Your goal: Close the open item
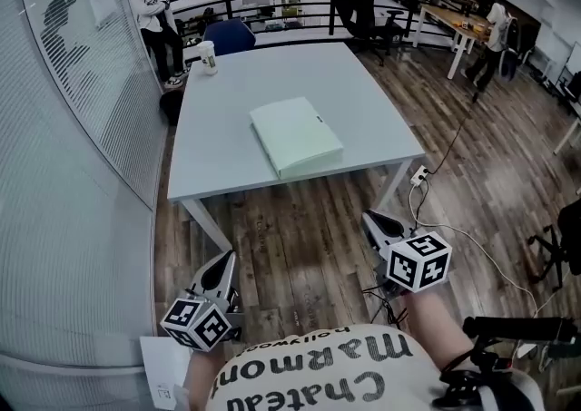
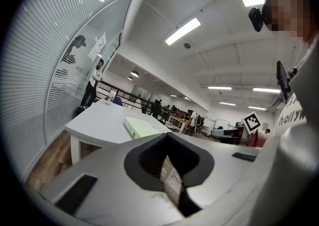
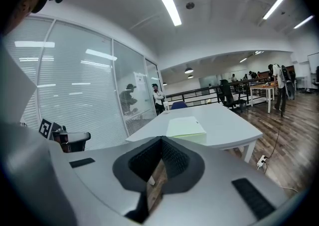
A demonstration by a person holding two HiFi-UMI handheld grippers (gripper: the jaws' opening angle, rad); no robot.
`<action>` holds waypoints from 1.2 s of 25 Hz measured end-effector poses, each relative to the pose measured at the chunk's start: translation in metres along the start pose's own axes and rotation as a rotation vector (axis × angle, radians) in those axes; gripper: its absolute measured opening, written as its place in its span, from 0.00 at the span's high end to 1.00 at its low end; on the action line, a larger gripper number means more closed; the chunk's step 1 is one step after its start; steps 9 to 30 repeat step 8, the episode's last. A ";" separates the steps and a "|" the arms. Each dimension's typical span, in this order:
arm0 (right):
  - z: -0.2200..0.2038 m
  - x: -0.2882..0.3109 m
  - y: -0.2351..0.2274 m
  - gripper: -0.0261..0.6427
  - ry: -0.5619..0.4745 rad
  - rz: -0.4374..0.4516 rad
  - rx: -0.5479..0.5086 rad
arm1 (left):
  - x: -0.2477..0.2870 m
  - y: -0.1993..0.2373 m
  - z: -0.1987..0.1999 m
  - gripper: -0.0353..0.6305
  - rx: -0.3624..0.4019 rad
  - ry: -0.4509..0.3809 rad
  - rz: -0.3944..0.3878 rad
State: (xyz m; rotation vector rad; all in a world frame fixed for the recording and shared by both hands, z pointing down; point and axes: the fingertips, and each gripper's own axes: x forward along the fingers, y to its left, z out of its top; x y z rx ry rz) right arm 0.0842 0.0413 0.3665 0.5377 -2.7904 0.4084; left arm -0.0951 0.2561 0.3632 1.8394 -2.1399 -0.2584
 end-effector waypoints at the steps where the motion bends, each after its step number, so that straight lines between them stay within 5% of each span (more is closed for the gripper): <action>1: -0.001 -0.002 -0.002 0.96 -0.001 0.004 -0.001 | 0.000 -0.002 -0.001 0.92 0.000 -0.003 0.005; 30: 0.008 -0.004 0.000 0.96 -0.001 0.007 0.002 | -0.001 -0.005 0.009 0.92 0.011 0.000 0.012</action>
